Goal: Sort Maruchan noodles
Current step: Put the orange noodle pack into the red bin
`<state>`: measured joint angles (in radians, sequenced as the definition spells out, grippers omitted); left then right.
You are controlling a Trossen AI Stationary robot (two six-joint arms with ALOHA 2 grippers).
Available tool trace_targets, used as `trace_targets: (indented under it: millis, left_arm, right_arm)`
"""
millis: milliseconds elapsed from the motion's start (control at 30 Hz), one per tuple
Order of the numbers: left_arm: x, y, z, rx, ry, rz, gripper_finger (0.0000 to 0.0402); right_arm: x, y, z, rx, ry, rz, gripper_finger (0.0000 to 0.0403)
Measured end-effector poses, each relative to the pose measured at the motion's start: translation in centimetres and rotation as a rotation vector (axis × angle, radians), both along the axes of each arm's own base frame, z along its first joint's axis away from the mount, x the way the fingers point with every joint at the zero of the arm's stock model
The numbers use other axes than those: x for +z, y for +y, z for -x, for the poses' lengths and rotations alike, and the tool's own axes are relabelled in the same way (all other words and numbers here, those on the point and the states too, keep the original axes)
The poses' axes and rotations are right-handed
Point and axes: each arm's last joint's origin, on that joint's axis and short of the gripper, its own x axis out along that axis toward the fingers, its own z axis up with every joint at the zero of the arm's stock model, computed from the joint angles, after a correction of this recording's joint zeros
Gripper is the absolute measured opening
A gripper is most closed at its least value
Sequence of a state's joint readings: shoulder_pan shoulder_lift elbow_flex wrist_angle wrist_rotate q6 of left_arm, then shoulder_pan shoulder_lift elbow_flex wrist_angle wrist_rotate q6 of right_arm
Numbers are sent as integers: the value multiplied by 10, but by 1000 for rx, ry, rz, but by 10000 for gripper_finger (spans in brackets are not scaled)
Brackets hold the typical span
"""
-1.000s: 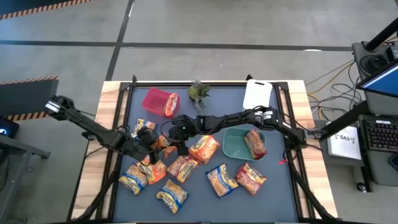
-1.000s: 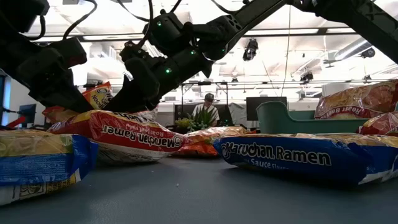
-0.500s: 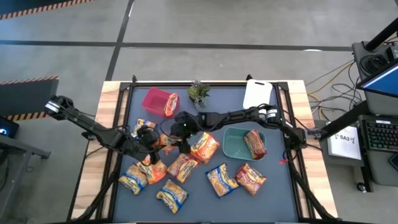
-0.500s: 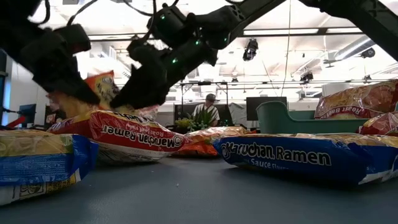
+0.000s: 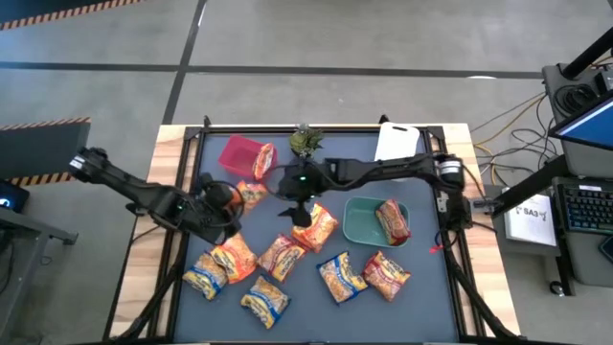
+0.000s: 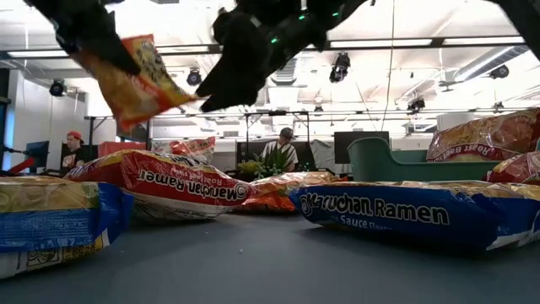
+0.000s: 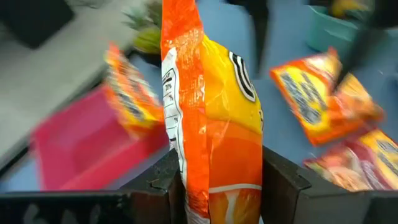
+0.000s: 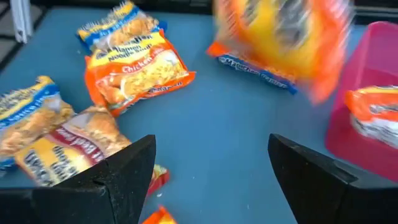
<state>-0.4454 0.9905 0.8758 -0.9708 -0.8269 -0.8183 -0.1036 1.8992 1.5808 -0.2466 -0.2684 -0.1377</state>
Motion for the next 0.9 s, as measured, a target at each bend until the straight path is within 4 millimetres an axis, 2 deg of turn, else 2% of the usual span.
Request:
trace_targets:
  millis: [200,400,633,900]
  left_arm:
    - [20,18,3,149,-20,-60,128]
    - [28,50,-2,320,1,-83,128]
    - [28,97,-8,400,66,-1,128]
    - [22,155,-15,401,115,59,128]
  right_arm:
    - [6,4,42,-31,-90,-23,292]
    - [2,8,74,-48,-154,-42,294]
    - [-6,8,91,-76,-188,-34,294]
    - [-17,9,97,-82,-164,-32,291]
